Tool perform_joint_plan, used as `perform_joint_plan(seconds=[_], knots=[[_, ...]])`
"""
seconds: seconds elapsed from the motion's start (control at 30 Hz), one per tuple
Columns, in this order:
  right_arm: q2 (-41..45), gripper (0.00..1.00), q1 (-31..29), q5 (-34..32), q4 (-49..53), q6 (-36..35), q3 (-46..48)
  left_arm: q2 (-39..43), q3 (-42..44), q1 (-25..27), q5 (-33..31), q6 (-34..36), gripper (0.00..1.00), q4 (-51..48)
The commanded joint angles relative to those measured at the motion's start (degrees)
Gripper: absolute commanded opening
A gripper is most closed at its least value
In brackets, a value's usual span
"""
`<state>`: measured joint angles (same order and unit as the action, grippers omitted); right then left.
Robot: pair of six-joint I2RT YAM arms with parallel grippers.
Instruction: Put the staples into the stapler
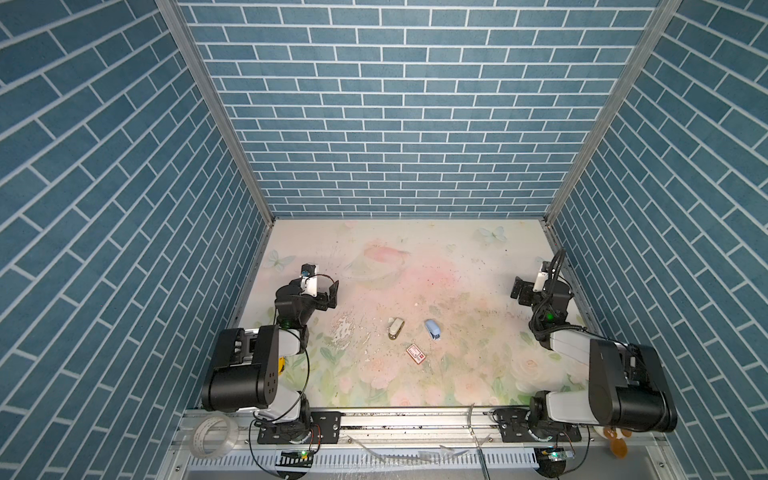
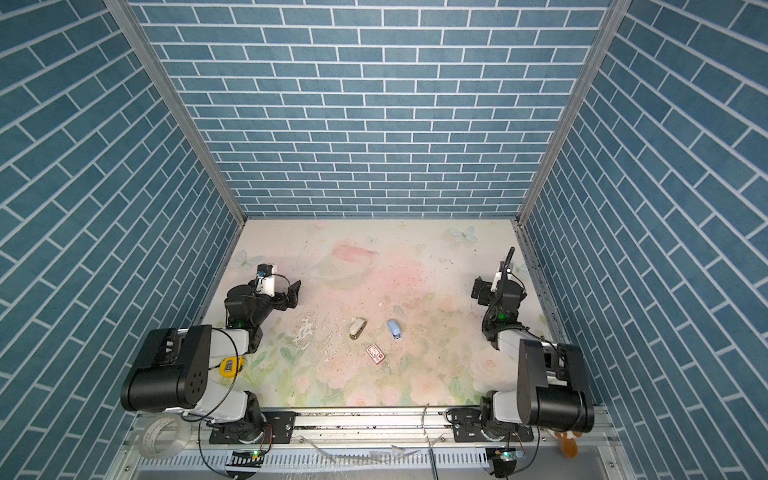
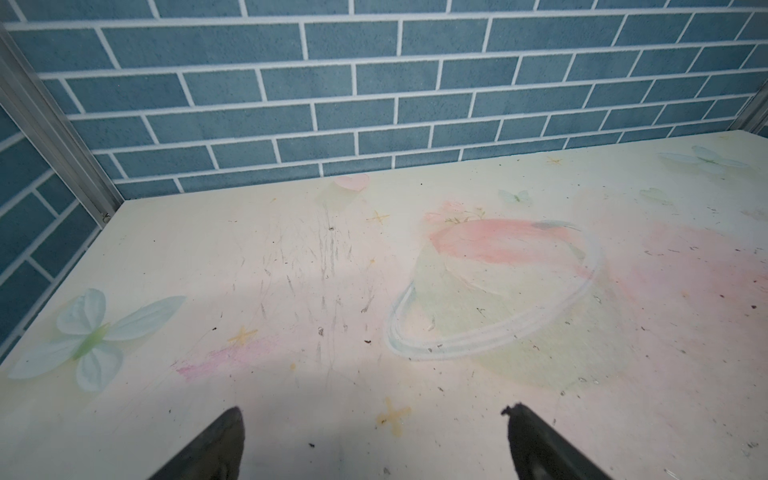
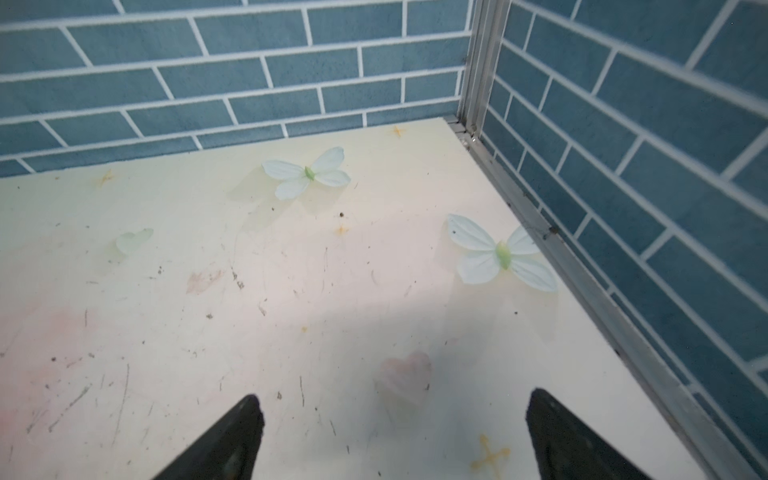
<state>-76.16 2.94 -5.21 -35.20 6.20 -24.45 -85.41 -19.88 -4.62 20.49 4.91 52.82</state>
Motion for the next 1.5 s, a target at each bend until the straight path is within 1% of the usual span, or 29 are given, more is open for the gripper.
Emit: perform_joint_plan(seconds=[0.0, 0.07, 0.13, 0.23, 0.3, 0.33, 0.37, 0.4, 0.43, 0.5, 0.53, 0.63, 0.67, 0.7, 0.77, 0.83, 0.9, 0.97, 1.07, 1.17, 1.23, 1.33, 1.47], knots=[[5.9, 0.99, 0.0, -4.9, 14.7, 3.7, -3.7, 4.6, -2.1, 0.1, -0.2, 0.1, 0.99, -8.0], [8.3, 0.99, 0.0, -7.0, 21.3, 5.8, -5.4, 8.0, -5.8, 0.1, 0.4, 0.5, 1.0, -16.6], [10.4, 0.99, 0.1, -7.2, 24.3, 6.6, -5.8, 9.4, -8.9, 0.2, 2.1, 1.9, 1.0, -22.9], [13.2, 0.99, 0.0, -5.2, 28.4, 8.6, -5.9, 12.0, -13.5, 0.2, 2.5, 4.8, 1.0, -33.2], [15.2, 0.99, 0.0, -2.9, 34.3, 11.3, -7.6, 13.3, -19.0, 0.2, 4.8, 8.2, 0.99, -44.4], [16.1, 0.99, 0.0, -0.6, 36.2, 12.3, -8.1, 13.6, -22.1, 0.2, 7.3, 10.6, 1.0, -49.5], [17.2, 0.98, -0.1, 3.1, 37.6, 13.3, -8.3, 13.8, -25.7, 0.4, 9.8, 13.4, 1.0, -56.7], [18.3, 0.95, -0.3, 5.5, 39.5, 14.9, -8.6, 14.0, -28.8, 0.8, 12.0, 17.0, 1.0, -63.0], [19.1, 0.94, -0.6, 7.0, 41.3, 16.9, -9.0, 14.2, -31.1, 1.1, 13.5, 19.6, 1.0, -67.6], [20.1, 0.9, -0.9, 13.5, 46.4, 19.5, -10.5, 14.6, -36.0, 2.8, 16.9, 25.9, 1.0, -77.0], [20.4, 0.86, -1.2, 16.0, 48.4, 20.5, -11.0, 14.6, -38.0, 4.3, 17.2, 28.9, 1.0, -80.7], [21.3, 0.79, -1.9, 25.0, 51.3, 25.0, -10.0, 13.7, -44.4, 12.1, 14.1, 37.2, 1.0, -93.5], [21.6, 0.76, -2.4, 28.7, 51.4, 26.7, -9.2, 13.4, -45.8, 15.2, 12.5, 39.2, 1.0, -96.7], [21.7, 0.75, -3.1, 31.7, 51.2, 28.4, -8.0, 13.0, -46.8, 18.6, 10.8, 40.0, 0.99, -98.8], [22.4, 0.72, -5.6, 34.2, 50.9, 30.7, -6.0, 12.2, -47.5, 23.6, 10.1, 41.4, 0.99, -101.4], [23.1, 0.7, -8.6, 34.9, 51.2, 31.8, -4.6, 11.1, -47.5, 28.7, 8.7, 42.3, 0.99, -102.9], [24.3, 0.7, -11.1, 35.5, 50.3, 33.7, -2.9, 9.6, -47.2, 34.0, 5.8, 43.3, 0.96, -103.7], [26.1, 0.68, -12.4, 35.5, 50.8, 34.7, -2.1, 8.2, -46.6, 37.6, 4.5, 43.8, 0.94, -103.7], [30.2, 0.67, -13.1, 35.2, 51.2, 36.2, 0.2, 6.1, -45.6, 41.6, 3.6, 44.3, 0.94, -102.9], [33.8, 0.67, -13.1, 36.9, 50.4, 37.9, 3.2, 3.7, -44.3, 46.1, -0.3, 45.0, 0.91, -100.3], [35.0, 0.66, -13.0, 37.6, 50.3, 39.0, 4.7, 2.2, -44.0, 48.0, -1.0, 45.5, 0.91, -98.8], [36.4, 0.61, -13.0, 38.6, 48.6, 41.7, 7.6, 0.0, -44.0, 50.3, -1.3, 45.6, 0.9, -96.4], [39.3, 0.56, -13.1, 37.7, 48.5, 43.8, 10.1, -3.0, -43.8, 54.0, -3.3, 46.9, 0.89, -93.4]])
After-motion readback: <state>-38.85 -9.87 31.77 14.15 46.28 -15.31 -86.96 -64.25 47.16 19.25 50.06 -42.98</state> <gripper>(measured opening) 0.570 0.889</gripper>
